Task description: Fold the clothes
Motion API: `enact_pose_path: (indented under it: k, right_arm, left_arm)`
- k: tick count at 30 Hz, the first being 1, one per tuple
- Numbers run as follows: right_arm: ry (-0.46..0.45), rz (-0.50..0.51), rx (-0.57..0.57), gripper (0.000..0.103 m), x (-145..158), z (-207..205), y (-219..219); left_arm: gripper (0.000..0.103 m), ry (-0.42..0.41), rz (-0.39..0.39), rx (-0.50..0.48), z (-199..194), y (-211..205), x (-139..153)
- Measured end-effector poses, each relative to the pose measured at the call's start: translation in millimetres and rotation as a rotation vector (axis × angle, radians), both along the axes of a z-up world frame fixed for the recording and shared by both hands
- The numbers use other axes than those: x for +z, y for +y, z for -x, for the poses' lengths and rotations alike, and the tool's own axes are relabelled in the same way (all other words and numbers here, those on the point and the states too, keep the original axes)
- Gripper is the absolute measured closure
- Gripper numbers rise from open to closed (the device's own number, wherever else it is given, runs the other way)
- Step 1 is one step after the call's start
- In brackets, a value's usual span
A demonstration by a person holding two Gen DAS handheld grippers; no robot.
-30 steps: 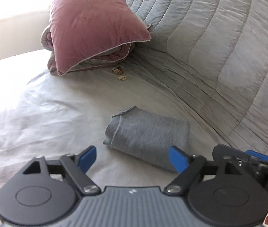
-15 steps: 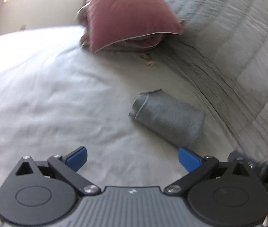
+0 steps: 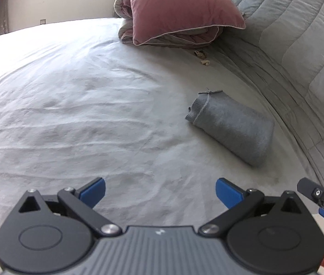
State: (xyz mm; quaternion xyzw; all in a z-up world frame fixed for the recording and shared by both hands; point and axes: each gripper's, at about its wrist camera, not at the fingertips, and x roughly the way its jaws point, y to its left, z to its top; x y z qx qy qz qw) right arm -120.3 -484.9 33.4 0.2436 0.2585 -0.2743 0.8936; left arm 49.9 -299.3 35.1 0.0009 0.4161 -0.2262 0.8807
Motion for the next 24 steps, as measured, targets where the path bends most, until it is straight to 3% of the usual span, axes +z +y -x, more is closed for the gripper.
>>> enact_pose_path:
  k: [8,15,24]
  right_arm:
    - [0.014,0.111,0.043,0.000,5.1,-8.2,12.4]
    - [0.025,0.092,0.057,0.000,3.5,-9.6,13.4]
    - [0.025,0.091,0.053,0.000,1.6,-1.3,12.4]
  left_arm:
    - [0.000,-0.014,-0.024,-0.020,3.6,-0.8,2.5]
    - [0.000,-0.029,-0.074,0.013,8.5,-7.6,2.2]
    - [0.000,-0.044,-0.082,-0.022,22.4,-19.6,4.7]
